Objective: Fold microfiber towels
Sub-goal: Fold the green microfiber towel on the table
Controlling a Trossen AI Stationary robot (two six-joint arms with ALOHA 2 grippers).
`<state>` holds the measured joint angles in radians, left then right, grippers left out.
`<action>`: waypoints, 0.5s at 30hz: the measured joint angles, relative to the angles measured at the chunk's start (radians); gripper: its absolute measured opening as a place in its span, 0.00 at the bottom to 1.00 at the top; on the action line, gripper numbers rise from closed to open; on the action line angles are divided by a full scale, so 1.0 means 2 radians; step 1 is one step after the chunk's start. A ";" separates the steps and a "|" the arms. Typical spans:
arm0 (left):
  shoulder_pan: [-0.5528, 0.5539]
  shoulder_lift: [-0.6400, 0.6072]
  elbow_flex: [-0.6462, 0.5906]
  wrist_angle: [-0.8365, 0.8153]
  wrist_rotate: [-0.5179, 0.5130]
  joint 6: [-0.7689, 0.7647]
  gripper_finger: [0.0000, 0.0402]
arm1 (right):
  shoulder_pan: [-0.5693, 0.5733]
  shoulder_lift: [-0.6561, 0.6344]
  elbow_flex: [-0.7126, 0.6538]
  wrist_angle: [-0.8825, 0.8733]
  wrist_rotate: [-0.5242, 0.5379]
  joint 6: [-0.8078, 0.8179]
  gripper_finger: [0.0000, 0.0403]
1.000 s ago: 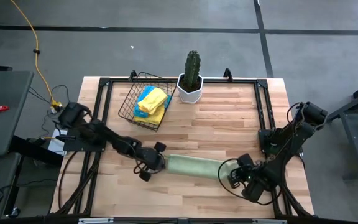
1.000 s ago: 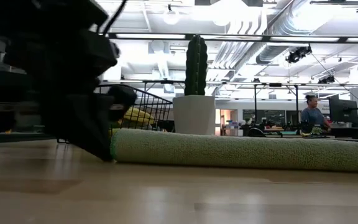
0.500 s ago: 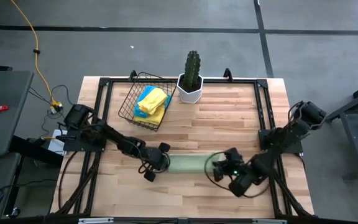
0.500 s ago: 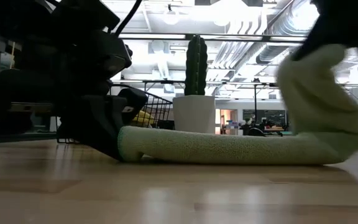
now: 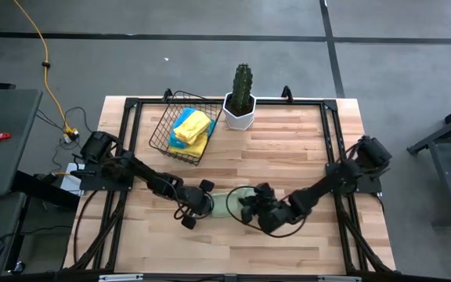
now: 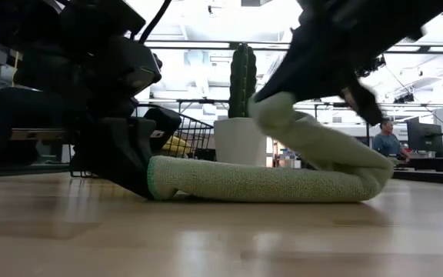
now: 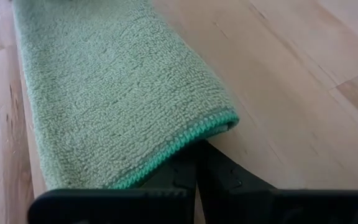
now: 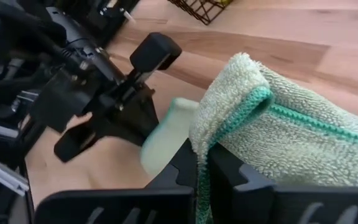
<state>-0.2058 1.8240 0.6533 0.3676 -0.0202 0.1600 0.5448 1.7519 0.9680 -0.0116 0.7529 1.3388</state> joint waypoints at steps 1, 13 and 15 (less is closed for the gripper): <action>0.000 0.000 0.000 0.000 -0.003 0.000 0.00 | -0.005 0.008 0.000 0.018 -0.001 -0.008 0.00; 0.000 0.000 0.000 0.000 -0.007 0.000 0.00 | -0.031 0.084 0.000 0.181 -0.033 -0.032 0.00; 0.000 0.000 0.000 0.000 -0.007 0.003 0.00 | -0.030 0.091 0.000 0.214 -0.047 -0.044 0.00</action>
<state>-0.2058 1.8244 0.6525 0.3676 -0.0351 0.1651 0.4839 1.9338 0.9680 0.4154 0.6591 1.2505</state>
